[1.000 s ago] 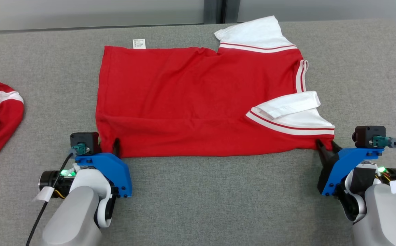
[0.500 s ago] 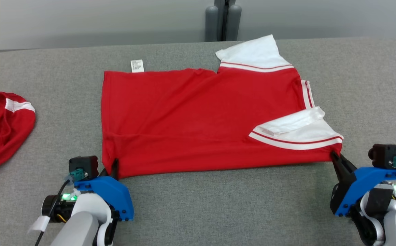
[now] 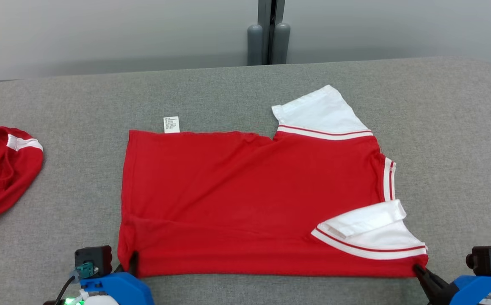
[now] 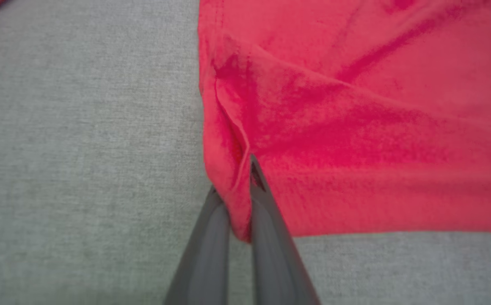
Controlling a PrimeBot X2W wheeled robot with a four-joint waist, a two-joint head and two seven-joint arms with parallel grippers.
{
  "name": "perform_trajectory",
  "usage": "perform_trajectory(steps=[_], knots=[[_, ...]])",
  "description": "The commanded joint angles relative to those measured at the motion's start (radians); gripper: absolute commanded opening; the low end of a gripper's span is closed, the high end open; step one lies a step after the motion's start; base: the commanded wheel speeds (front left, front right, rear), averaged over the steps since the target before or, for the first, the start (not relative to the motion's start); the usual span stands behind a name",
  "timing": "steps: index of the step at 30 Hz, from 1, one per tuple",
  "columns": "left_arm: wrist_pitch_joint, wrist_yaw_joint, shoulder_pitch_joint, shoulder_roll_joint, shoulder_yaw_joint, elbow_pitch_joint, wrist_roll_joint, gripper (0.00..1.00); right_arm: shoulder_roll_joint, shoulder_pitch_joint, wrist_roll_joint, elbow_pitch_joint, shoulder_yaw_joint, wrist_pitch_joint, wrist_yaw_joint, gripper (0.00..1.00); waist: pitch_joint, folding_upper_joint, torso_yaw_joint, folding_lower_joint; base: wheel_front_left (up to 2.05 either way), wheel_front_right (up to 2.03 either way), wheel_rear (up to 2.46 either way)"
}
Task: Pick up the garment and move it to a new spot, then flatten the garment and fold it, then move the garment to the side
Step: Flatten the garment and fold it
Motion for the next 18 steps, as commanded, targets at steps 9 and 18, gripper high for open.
perform_trajectory(steps=[9,18], knots=[[0.062,0.039,0.071,0.025,-0.004,-0.091,-0.013,1.00,-0.003,-0.016,-0.025,-0.017,0.007,0.001,0.000,1.00,-0.021,0.0000,-0.012,0.0000,0.00,0.00,0.00],[0.129,-0.020,-0.049,0.099,-0.033,-0.150,0.029,1.00,-0.036,-0.241,-0.094,-0.066,0.089,0.066,0.000,1.00,-0.009,0.0000,-0.019,0.0000,0.00,0.00,0.00]])
